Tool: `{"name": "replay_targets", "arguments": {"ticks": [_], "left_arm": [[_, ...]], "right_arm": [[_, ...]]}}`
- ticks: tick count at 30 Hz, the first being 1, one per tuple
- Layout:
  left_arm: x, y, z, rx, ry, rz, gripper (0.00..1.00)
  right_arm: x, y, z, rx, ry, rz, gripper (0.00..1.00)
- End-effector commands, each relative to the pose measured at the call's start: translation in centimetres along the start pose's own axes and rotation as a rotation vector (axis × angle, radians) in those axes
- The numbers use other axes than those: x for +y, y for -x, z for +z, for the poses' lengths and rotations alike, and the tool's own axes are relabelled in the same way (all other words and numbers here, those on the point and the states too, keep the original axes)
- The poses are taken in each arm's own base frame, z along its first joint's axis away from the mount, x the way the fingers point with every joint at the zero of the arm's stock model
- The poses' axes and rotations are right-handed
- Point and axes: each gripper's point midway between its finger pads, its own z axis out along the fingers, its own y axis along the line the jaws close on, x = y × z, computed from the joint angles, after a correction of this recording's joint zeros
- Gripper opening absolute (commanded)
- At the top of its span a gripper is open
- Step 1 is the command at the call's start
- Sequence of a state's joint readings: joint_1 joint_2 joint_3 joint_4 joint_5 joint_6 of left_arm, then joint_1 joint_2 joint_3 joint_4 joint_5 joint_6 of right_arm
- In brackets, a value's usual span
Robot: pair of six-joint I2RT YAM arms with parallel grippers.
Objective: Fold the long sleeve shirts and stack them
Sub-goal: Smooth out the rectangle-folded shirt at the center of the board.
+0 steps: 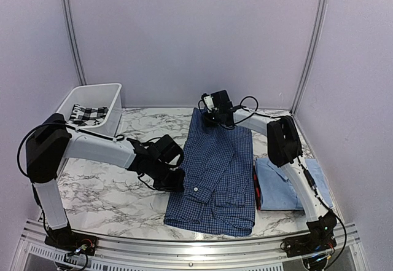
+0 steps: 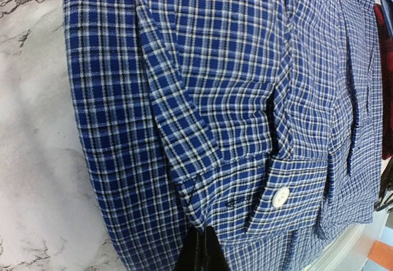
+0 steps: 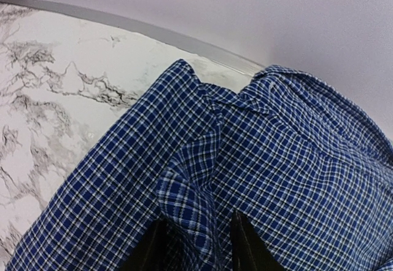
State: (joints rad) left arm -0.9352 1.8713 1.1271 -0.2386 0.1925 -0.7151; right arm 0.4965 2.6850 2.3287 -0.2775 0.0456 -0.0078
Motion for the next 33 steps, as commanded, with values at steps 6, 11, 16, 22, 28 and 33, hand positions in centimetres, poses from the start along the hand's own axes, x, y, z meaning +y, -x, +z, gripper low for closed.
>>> {"name": "replay_targets", "arguments": {"ticks": [6,11,16,22,28,33], "left_arm": [[-3.5,0.7,-3.4,-0.041,-0.086,0.039,0.0],[-3.3,0.0,-3.6,-0.036,-0.077,0.03,0.0],[-3.3,-0.6,-4.2,-0.049,-0.07,0.026,0.0],[-3.6,-1.3,-4.7,-0.056,-0.069,0.038,0.0],[-4.0,-2.0,-4.6,-0.053,-0.065,0.049,0.0],[-3.8,-2.4,-4.9,-0.049,-0.049,0.035,0.0]], "right_arm": [[-0.5,5.6,-3.8,-0.098,0.038,0.047,0.53],[0.0,7.3,-5.3,-0.122,0.071,0.056,0.63],[0.1,8.4,-6.8,-0.128,0.082,0.072,0.64],[0.2,7.8,-7.8,-0.094,0.091,0.106,0.55],[0.5,5.4,-7.8,-0.014,0.102,0.139,0.27],[1.0,3.0,-8.2,0.045,0.106,0.159,0.07]]}}
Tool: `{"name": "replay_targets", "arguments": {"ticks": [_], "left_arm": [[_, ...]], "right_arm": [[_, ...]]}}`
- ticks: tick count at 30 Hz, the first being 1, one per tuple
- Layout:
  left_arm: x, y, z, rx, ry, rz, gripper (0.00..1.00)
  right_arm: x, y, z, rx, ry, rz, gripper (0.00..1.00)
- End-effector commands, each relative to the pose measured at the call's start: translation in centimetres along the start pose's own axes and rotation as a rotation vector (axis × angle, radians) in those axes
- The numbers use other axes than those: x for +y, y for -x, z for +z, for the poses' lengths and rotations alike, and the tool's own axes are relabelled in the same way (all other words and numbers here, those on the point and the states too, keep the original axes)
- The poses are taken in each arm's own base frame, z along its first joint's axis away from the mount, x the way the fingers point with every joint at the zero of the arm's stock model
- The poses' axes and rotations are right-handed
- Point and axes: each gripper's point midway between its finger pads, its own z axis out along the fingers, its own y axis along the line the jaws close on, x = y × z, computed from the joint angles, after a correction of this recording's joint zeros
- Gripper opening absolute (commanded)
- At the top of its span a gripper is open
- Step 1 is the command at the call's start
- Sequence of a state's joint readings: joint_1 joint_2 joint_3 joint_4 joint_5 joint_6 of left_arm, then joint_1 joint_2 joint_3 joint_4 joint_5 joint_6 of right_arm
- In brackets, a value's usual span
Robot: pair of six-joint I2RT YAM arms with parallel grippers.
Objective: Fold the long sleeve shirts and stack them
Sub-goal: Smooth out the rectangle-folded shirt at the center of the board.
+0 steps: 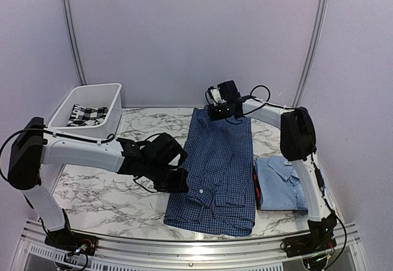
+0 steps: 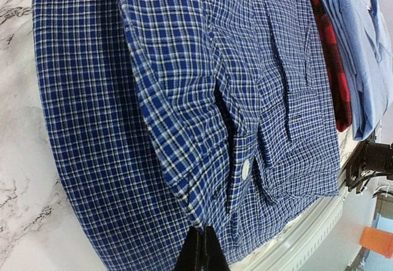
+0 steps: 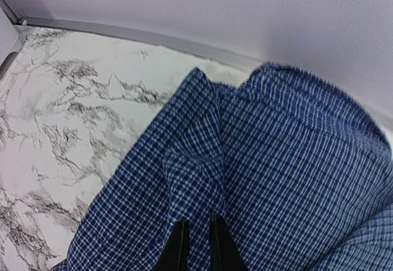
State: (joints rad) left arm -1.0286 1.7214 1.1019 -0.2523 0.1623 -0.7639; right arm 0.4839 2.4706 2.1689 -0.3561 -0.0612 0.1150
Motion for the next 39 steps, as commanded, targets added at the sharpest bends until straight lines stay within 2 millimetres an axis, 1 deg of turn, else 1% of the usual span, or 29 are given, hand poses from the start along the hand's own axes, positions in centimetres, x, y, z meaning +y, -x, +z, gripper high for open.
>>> {"name": "replay_targets", "arguments": {"ticks": [1,3,6,7,9,12,14,17,18,19,20,22,24,25,27,30,32,35,39], "left_arm": [[0.7,-0.9,-1.0,0.009,0.032,-0.02,0.0],[0.9,-1.2,-0.9,0.017,0.04,-0.03,0.0],[1.1,-1.6,-0.9,0.031,0.045,-0.036,0.0],[1.2,-1.7,-0.9,0.034,0.048,-0.038,0.0],[1.3,-1.7,-0.9,0.033,0.052,-0.039,0.0],[1.1,-1.9,-0.7,0.038,0.051,-0.034,0.0],[1.1,-2.0,-0.4,0.044,0.056,-0.034,0.0],[1.4,-2.1,0.1,0.053,0.068,-0.036,0.0],[1.5,-2.1,0.3,0.054,0.072,-0.035,0.0],[1.5,-2.1,0.4,0.055,0.075,-0.035,0.0],[1.6,-2.0,0.6,0.055,0.079,-0.033,0.0],[1.8,-2.0,0.8,0.055,0.087,-0.032,0.06],[1.9,-1.9,0.9,0.056,0.092,-0.03,0.16],[2.1,-1.9,1.0,0.053,0.097,-0.032,0.26],[2.3,-1.6,0.8,0.04,0.107,-0.031,0.33],[2.9,-0.3,0.2,0.004,0.117,-0.037,0.4],[3.3,1.2,-0.1,-0.023,0.12,-0.037,0.42],[3.5,4.6,-0.4,-0.075,0.117,-0.011,0.42],[3.5,9.6,0.2,-0.133,0.108,0.018,0.39]], "right_arm": [[0.7,-0.3,-2.2,0.024,0.012,0.03,0.06],[1.1,-1.6,-2.4,0.047,0.016,0.033,0.06],[1.9,-2.6,-3.0,0.055,0.019,0.029,0.06],[2.0,-2.9,-3.0,0.056,0.017,0.028,0.08],[2.2,-3.5,-2.7,0.06,0.018,0.028,0.11],[2.3,-5.0,-1.6,0.095,0.023,0.027,0.13],[2.1,-5.8,-0.8,0.113,0.014,0.03,0.15],[0.8,-7.1,0.2,0.146,-0.044,0.031,0.16],[0.4,-7.3,0.4,0.157,-0.052,0.034,0.17],[-0.4,-7.4,0.5,0.161,-0.09,0.037,0.17],[-0.9,-7.4,0.5,0.162,-0.104,0.04,0.17],[-1.2,-6.9,0.2,0.153,-0.11,0.04,0.19],[-1.4,-6.4,-0.2,0.149,-0.12,0.03,0.2],[-1.3,-5.9,-0.6,0.142,-0.119,0.027,0.21],[-1.2,-5.0,-1.4,0.125,-0.12,0.021,0.22],[-0.8,-3.3,-2.9,0.089,-0.116,0.018,0.26],[-0.3,-2.2,-3.8,0.065,-0.109,0.015,0.29],[0.6,-1.2,-4.5,0.045,-0.085,0.01,0.29],[1.5,-1.1,-4.8,0.041,-0.047,0.028,0.29]]}}
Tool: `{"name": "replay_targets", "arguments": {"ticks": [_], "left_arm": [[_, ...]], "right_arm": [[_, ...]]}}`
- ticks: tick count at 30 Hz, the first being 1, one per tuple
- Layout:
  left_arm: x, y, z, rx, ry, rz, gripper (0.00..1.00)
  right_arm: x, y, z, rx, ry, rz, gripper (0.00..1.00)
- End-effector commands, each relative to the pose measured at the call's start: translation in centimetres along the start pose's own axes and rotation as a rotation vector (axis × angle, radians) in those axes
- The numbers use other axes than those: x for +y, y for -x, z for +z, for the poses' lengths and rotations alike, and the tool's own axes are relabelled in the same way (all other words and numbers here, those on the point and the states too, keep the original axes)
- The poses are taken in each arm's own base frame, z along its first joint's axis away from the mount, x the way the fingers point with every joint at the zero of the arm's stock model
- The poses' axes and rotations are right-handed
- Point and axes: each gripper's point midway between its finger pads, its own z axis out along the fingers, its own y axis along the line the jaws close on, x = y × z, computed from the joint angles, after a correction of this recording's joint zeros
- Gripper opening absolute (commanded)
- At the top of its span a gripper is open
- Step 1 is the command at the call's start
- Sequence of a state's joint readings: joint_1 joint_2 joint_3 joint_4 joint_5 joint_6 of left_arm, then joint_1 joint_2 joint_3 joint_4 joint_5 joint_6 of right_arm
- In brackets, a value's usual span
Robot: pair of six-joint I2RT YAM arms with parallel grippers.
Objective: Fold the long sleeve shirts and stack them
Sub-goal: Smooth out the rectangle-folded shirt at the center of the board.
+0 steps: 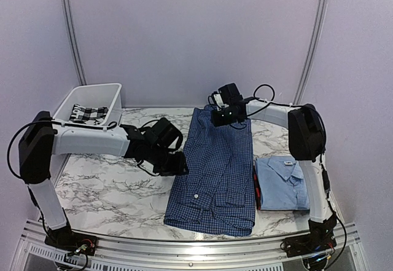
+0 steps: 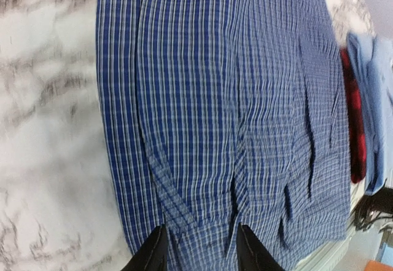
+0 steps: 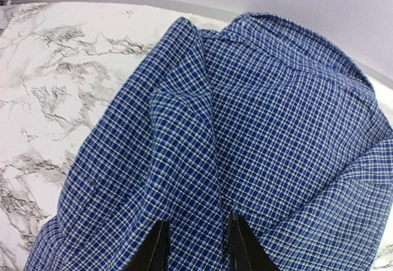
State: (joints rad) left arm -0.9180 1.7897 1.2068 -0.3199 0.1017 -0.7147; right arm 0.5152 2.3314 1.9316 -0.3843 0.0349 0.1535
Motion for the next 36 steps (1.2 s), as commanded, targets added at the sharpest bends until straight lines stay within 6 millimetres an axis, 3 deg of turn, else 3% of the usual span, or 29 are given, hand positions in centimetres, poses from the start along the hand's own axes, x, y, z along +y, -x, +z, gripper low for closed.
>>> {"name": "replay_targets", "arguments": {"ticks": [1,8,14,19,25,30,36], "left_arm": [[-0.5,5.7,1.0,-0.077,-0.009,0.071,0.38],[-1.1,13.8,4.1,-0.162,-0.056,0.058,0.31],[0.3,19.0,6.8,-0.221,-0.126,0.011,0.31],[1.9,20.4,10.5,-0.166,-0.214,-0.06,0.29],[3.6,19.7,13.5,-0.117,-0.222,-0.103,0.27],[3.8,20.1,12.5,-0.137,-0.205,-0.099,0.28],[1.2,21.5,9.3,-0.183,-0.256,-0.037,0.35]], "right_arm": [[2.2,3.0,-3.0,-0.068,0.086,0.016,0.29],[5.4,1.6,-2.9,-0.043,0.212,0.032,0.26],[5.7,-1.1,-1.0,0.017,0.247,0.062,0.22],[4.9,-3.2,0.3,0.064,0.227,0.079,0.2],[3.3,-4.9,0.9,0.095,0.199,0.109,0.19],[2.7,-5.2,1.0,0.1,0.196,0.118,0.19],[1.9,-5.2,0.6,0.091,0.189,0.127,0.2]]}}
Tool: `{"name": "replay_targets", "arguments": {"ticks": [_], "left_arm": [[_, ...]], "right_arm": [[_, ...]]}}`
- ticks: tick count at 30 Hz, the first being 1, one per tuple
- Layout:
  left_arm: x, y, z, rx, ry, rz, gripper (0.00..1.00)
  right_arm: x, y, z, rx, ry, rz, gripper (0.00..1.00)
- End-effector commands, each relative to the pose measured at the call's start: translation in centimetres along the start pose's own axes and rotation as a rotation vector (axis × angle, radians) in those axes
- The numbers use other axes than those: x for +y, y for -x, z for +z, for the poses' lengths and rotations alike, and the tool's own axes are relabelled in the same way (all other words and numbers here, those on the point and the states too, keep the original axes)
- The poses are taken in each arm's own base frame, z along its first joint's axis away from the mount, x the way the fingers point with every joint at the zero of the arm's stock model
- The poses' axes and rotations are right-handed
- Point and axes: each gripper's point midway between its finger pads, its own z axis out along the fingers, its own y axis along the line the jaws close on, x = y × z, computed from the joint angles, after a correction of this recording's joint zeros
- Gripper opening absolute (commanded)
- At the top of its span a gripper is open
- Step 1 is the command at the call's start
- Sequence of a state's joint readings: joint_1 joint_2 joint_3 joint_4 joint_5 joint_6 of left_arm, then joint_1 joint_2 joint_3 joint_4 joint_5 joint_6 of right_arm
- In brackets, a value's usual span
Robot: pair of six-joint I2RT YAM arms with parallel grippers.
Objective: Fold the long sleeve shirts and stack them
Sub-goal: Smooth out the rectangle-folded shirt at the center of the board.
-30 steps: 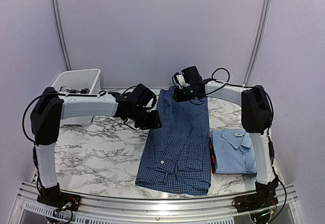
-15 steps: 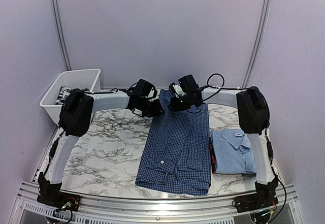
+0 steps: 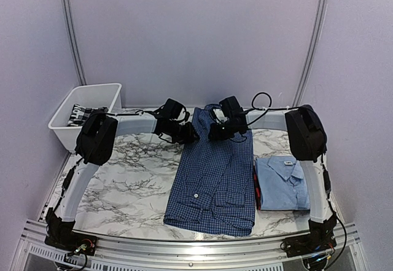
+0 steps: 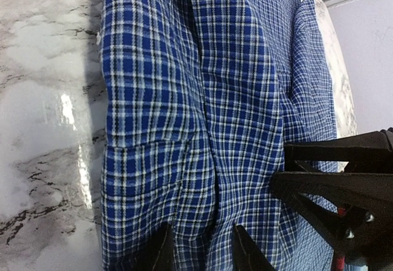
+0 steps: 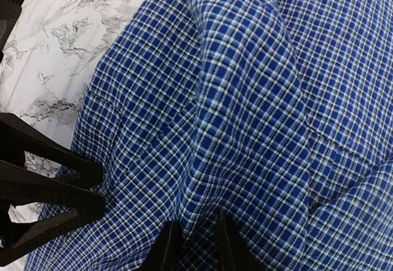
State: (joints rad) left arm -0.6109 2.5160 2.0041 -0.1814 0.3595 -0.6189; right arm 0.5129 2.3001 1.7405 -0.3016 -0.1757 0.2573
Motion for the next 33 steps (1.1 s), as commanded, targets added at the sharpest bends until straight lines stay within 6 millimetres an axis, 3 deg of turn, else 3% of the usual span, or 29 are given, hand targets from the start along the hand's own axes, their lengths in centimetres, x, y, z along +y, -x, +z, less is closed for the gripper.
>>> {"name": "replay_targets", "arguments": {"ticks": [1,11,17,23,33], "left_arm": [[-3.4,0.9,-2.3,-0.018,-0.055,0.061,0.35],[-3.5,-1.0,-0.9,0.019,-0.051,0.071,0.3],[-3.4,-0.8,-1.0,0.012,-0.041,0.07,0.2],[-3.7,-0.6,-1.9,-0.003,-0.03,0.08,0.01],[-5.2,0.0,-5.0,-0.077,-0.016,0.104,0.0]], "right_arm": [[-0.8,0.6,-0.5,-0.028,0.001,0.018,0.2],[-1.3,0.7,-0.9,-0.036,-0.001,0.029,0.2],[-0.9,1.2,-1.3,-0.048,0.013,0.026,0.2],[-0.3,2.5,-2.6,-0.078,0.022,0.013,0.22],[0.2,3.9,-3.9,-0.118,0.024,0.007,0.27]]}}
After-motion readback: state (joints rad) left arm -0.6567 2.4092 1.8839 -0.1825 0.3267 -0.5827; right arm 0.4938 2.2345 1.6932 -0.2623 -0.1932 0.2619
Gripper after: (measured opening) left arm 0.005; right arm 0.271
